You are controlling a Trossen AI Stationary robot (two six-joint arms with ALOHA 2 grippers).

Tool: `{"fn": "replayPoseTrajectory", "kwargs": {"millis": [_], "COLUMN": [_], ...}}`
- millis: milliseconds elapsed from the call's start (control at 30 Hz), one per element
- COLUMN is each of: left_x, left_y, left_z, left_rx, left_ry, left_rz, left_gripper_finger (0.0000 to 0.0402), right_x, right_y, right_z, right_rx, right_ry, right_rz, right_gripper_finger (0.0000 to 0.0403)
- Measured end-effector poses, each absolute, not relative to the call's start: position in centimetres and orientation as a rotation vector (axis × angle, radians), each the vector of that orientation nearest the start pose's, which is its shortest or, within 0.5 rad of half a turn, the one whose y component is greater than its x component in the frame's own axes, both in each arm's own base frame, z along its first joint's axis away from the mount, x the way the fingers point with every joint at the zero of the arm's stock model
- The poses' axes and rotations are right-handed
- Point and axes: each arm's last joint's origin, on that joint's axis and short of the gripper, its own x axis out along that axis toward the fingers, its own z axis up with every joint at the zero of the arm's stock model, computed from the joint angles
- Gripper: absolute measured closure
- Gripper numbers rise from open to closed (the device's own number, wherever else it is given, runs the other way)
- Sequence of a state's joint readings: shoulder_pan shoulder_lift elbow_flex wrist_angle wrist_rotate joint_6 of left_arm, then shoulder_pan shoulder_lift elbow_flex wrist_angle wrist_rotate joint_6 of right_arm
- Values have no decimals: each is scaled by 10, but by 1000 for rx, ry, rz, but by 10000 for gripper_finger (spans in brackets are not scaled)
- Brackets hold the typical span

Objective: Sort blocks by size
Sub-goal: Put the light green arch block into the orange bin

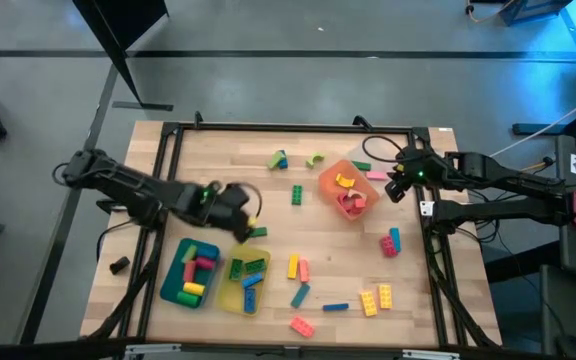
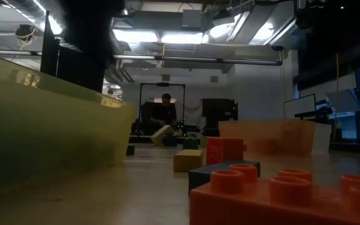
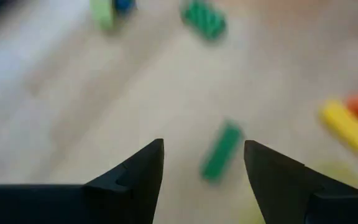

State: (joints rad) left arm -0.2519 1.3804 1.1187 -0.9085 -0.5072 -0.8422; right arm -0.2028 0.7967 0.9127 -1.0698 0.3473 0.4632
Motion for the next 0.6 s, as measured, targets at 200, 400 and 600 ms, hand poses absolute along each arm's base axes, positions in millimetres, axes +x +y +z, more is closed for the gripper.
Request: {"fn": "replayPoseTrajectory", "kwargs": {"millis": [200, 400, 600], "left_x": [279, 296, 310], "left_y": [6, 59, 104], "left_z": [282, 277, 251], "left_rx": [-174, -113, -72], "left_ry": [766, 745, 804], "left_rz": [661, 641, 586], "left_gripper_finger": [194, 194, 194], "right_x": [124, 124, 124], "right_y": [-36, -36, -36], "right_z": [304, 304, 304], "right_rx": [350, 350, 350], "right_ry": [798, 799, 799], "right_rz": [-715, -714, -715], "right_gripper_finger": [286, 286, 286]}}
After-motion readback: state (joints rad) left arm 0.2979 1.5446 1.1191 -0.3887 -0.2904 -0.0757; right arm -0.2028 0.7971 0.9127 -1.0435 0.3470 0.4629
